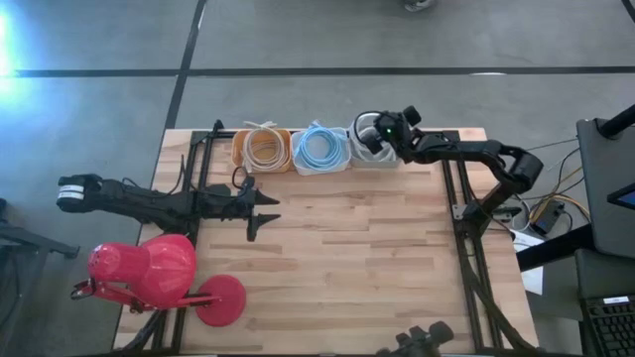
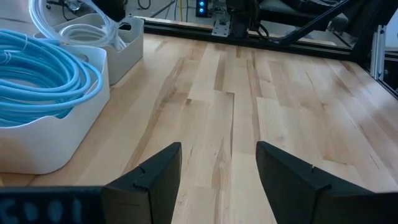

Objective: Sort HDMI cables
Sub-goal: Put the white HDMI cable into the gray bin, then return to Home Position

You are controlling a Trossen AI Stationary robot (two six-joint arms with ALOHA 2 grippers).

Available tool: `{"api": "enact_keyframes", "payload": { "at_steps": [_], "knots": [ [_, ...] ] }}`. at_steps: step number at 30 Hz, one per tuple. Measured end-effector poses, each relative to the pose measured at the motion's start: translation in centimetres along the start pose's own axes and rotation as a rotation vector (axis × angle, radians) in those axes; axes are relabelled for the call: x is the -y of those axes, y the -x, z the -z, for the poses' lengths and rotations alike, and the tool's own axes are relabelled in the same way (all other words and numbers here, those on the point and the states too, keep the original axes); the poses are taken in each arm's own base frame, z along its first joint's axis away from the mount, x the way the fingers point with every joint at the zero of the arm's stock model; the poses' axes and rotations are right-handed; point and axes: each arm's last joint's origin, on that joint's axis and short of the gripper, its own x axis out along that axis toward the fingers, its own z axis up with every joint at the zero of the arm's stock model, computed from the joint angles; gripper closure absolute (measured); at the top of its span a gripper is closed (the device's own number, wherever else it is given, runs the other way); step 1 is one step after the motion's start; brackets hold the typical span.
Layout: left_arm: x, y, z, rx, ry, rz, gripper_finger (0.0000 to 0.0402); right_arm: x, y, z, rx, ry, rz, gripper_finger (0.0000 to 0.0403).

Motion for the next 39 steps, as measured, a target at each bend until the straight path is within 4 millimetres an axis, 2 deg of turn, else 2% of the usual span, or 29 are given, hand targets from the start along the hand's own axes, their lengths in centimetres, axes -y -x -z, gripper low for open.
{"api": "enact_keyframes", "payload": {
  "at_steps": [4,12,21,25,31,34,39],
  "knots": [
    [0.0,0.0,0.0,0.0,0.0,0.0,0.0189,-0.5,-0.4,0.4,-0.017,0.036,-0.039,0.0372],
    [0.0,0.0,0.0,0.0,0.0,0.001,0.0189,-0.6,-0.5,0.6,-0.025,0.021,-0.049,0.033],
    [0.0,0.0,-0.3,0.011,-0.01,0.002,0.0189,0.3,1.4,0.1,-0.045,0.027,-0.063,0.0293],
    [0.1,0.3,-1.5,0.066,-0.05,0.006,0.0189,1.0,3.5,-0.2,-0.07,0.063,-0.089,0.0287],
    [0.1,1.5,-3.2,0.175,-0.066,-0.029,0.0199,2.1,8.5,-0.1,-0.113,0.01,-0.153,0.0293],
    [0.1,2.4,-3.6,0.211,-0.068,-0.05,0.0221,2.4,11.4,-0.1,-0.093,0.008,-0.252,0.0301],
    [0.0,3.7,-3.7,0.21,-0.068,-0.053,0.029,2.5,16.1,0.7,0.028,0.027,-0.56,0.0313]
  ]
}}
